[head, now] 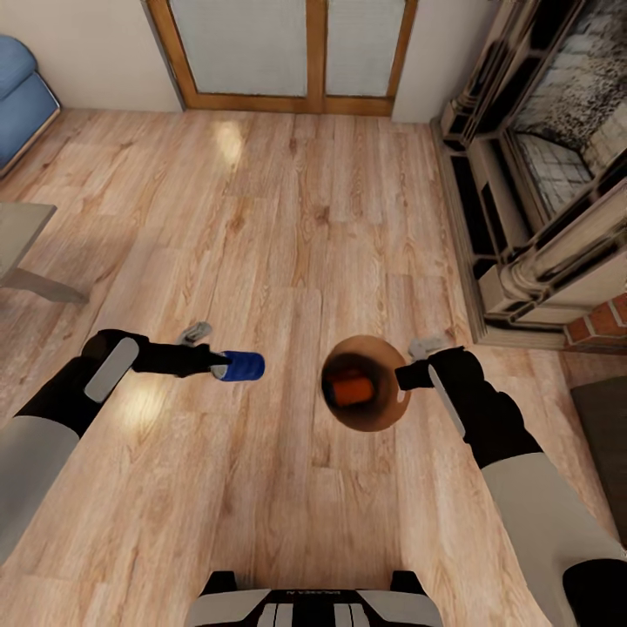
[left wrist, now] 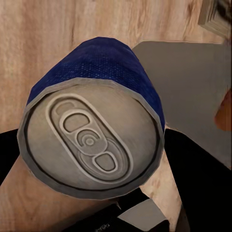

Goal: Put the three can of soda from the living room inside the tash can in the kitchen.

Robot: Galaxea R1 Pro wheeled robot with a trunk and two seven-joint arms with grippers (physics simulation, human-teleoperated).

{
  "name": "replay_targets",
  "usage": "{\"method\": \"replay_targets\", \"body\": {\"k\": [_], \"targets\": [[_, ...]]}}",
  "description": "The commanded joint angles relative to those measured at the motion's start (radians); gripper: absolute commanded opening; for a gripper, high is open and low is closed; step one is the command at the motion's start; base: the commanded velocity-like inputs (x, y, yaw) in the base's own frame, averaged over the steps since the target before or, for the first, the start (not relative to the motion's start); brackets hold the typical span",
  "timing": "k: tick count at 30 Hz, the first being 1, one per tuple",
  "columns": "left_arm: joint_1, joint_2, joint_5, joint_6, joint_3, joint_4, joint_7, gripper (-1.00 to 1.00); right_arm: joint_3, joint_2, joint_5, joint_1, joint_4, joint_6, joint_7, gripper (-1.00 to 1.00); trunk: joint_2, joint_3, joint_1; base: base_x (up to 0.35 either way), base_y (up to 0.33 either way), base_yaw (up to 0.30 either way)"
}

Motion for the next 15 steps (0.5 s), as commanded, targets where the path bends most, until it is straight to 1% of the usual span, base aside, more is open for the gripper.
{"method": "replay_targets", "body": {"k": [1,4,5,7,8,9,10,12,13,15], "targets": [[0.0,0.0,0.02,0.0,-0.002,-0.004,-0.004,-1.0,0.0,0.003,-0.016,0.0,0.01,0.001,0.006,-1.0,0.0,0.0,0.0,0.0,0.0,0.0],[0.0,0.0,0.064,0.0,-0.004,-0.022,-0.007,-1.0,0.005,0.009,-0.016,0.0,0.033,0.001,0.008,-1.0,0.0,0.0,0.0,0.0,0.0,0.0],[0.0,0.0,0.097,0.0,-0.006,-0.035,-0.008,-1.0,0.006,0.015,-0.015,-0.001,0.052,0.001,0.008,-1.0,0.0,0.0,0.0,0.0,0.0,0.0],[-0.001,0.001,0.133,0.0,-0.007,-0.047,-0.009,-1.0,0.008,0.02,-0.015,-0.002,0.076,0.001,0.008,-1.0,0.0,0.0,0.0,0.0,0.0,0.0],[-0.001,0.002,0.171,0.0,-0.008,-0.059,-0.01,-1.0,0.008,0.024,-0.015,-0.003,0.102,0.001,0.008,-1.0,0.0,0.0,0.0,0.0,0.0,0.0],[-0.001,0.002,0.19,0.0,-0.008,-0.064,-0.01,-1.0,0.009,0.025,-0.015,-0.004,0.113,0.001,0.008,-1.0,0.0,0.0,0.0,0.0,0.0,0.0],[-0.001,0.005,0.223,0.0,-0.009,-0.071,-0.01,-1.0,0.009,0.028,-0.014,-0.005,0.13,0.001,0.008,-1.0,0.0,0.0,0.0,0.0,0.0,0.0],[-0.001,0.014,0.25,0.0,-0.009,-0.076,-0.01,-1.0,0.009,0.03,-0.014,-0.005,0.141,0.001,0.008,-1.0,0.0,0.0,0.0,0.0,0.0,0.0],[-0.001,0.024,0.278,0.0,-0.009,-0.084,-0.011,-1.0,0.009,0.032,-0.014,-0.006,0.149,0.001,0.008,-1.0,0.0,0.0,0.0,0.0,0.0,0.0],[-0.001,0.031,0.312,0.0,-0.009,-0.095,-0.011,-1.0,0.009,0.036,-0.014,-0.007,0.154,0.001,0.008,-1.0,0.0,0.0,0.0,0.0,0.0,0.0]]}}
